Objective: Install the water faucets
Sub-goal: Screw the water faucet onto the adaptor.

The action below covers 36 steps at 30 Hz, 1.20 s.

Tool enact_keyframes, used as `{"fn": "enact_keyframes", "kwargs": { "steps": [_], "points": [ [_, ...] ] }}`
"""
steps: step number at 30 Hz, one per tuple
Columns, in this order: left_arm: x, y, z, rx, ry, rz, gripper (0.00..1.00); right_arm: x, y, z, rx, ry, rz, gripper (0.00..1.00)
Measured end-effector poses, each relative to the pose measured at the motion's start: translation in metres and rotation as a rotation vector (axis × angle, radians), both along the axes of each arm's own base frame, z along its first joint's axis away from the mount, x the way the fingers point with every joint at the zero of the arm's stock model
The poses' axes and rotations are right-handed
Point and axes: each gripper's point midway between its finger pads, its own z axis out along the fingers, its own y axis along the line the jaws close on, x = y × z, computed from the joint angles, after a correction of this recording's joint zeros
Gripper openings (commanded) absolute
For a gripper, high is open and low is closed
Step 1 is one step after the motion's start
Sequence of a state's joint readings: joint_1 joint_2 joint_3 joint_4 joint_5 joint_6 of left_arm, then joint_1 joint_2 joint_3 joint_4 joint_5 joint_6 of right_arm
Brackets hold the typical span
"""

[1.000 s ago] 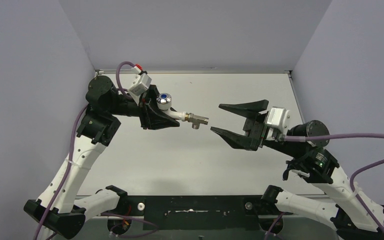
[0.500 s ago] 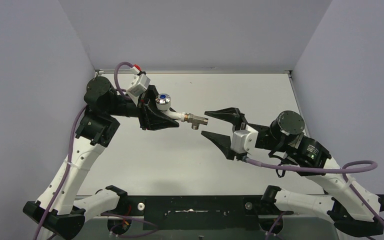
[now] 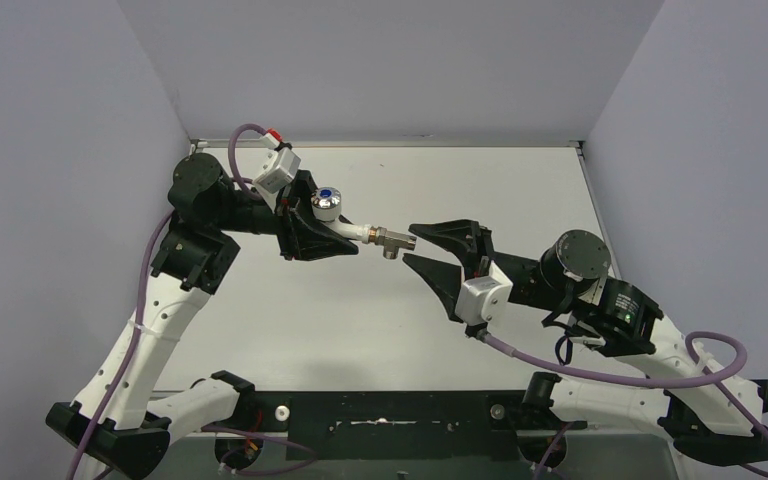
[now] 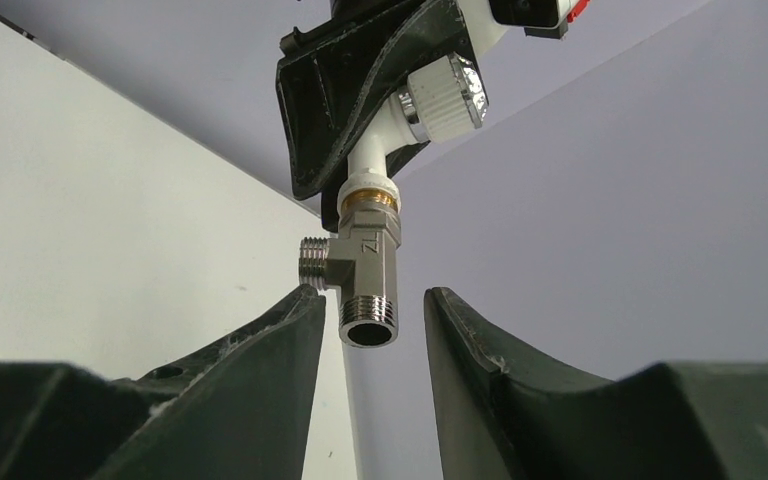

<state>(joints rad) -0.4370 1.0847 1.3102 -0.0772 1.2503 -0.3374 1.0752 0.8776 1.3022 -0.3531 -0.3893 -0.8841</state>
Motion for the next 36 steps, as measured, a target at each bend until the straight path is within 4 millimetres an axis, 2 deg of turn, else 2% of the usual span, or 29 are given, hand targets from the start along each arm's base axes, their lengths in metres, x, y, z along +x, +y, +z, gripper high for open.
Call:
{"fn": "enact_keyframes", "kwargs": {
  "steps": [17, 23, 36],
  "points": [
    [0.000, 0.000, -0.001, 0.001, 0.002, 0.000, 0.00, 0.008, -0.001, -0.005, -0.013, -0.006, -0.044, 0.37],
    [0.000, 0.000, -0.001, 0.001, 0.002, 0.000, 0.00, 0.009, 0.000, -0.007, -0.017, -0.007, -0.046, 0.32],
    [0.001, 0.000, -0.001, -0.001, -0.001, 0.003, 0.00, 0.011, 0.002, -0.010, 0.002, 0.064, -0.055, 0.11]
  ]
}}
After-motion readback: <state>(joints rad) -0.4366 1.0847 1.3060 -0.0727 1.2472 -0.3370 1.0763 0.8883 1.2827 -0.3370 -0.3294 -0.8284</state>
